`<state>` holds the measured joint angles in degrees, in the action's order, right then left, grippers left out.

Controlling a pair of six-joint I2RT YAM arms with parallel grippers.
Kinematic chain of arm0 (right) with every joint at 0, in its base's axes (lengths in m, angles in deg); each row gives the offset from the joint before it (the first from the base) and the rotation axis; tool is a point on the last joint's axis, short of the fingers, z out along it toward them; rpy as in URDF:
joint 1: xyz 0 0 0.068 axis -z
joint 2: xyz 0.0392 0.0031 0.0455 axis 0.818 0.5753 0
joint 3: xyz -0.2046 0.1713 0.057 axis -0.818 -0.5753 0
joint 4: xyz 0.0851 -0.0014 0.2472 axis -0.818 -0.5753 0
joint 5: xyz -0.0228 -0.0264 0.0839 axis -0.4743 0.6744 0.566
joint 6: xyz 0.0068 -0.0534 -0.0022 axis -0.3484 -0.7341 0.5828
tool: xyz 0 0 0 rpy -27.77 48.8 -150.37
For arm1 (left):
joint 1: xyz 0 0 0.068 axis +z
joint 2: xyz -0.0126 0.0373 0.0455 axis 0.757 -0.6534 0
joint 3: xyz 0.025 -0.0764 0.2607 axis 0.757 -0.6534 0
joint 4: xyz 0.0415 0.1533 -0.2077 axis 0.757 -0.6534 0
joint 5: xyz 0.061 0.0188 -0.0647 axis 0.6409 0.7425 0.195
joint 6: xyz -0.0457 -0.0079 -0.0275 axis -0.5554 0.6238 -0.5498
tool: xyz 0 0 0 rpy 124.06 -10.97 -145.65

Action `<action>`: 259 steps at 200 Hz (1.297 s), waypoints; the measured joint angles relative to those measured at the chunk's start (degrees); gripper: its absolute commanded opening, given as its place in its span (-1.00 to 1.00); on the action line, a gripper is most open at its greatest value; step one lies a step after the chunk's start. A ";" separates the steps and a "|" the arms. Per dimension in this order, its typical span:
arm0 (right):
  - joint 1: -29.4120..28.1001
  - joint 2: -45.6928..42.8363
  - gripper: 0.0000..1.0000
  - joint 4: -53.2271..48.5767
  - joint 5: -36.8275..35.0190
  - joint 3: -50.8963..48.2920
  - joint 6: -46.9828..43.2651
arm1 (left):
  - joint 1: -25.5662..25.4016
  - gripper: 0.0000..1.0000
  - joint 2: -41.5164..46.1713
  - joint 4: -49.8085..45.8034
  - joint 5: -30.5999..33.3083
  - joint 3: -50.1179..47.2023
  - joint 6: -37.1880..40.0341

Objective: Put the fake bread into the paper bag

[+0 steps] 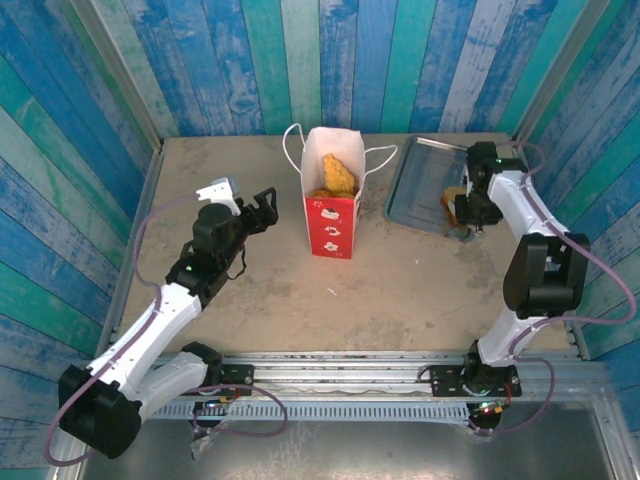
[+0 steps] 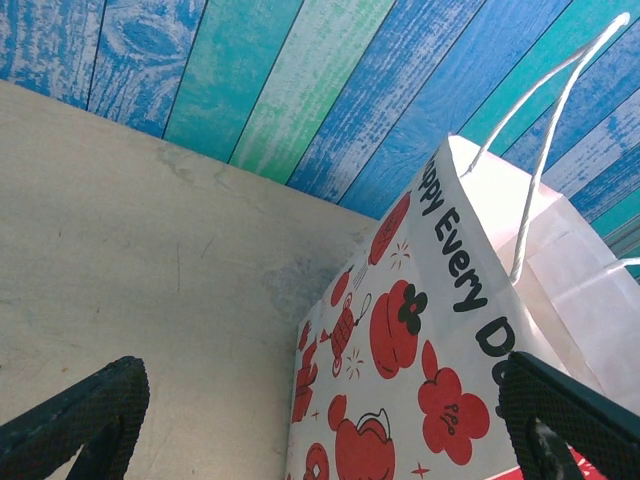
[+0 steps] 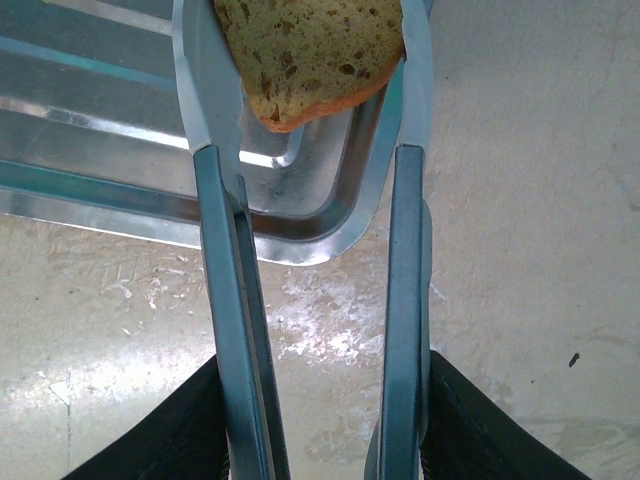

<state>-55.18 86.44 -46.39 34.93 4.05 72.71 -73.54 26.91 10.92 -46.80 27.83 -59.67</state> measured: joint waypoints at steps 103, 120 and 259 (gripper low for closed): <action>0.00 -8.94 -0.07 -0.48 4.44 -2.36 1.33 | 0.00 1.00 1.03 -3.23 -2.34 3.72 -0.15; -0.02 -11.28 -0.07 -0.50 5.97 -2.36 1.75 | 0.00 0.88 0.74 -3.34 -4.68 5.53 -0.76; -12.61 -28.09 -0.10 -1.95 12.22 8.90 8.83 | -1.33 0.48 -13.68 3.39 -19.23 11.37 -12.07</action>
<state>-67.79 58.35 -48.34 47.15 12.94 81.54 -74.87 13.23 14.31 -66.03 39.20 -71.73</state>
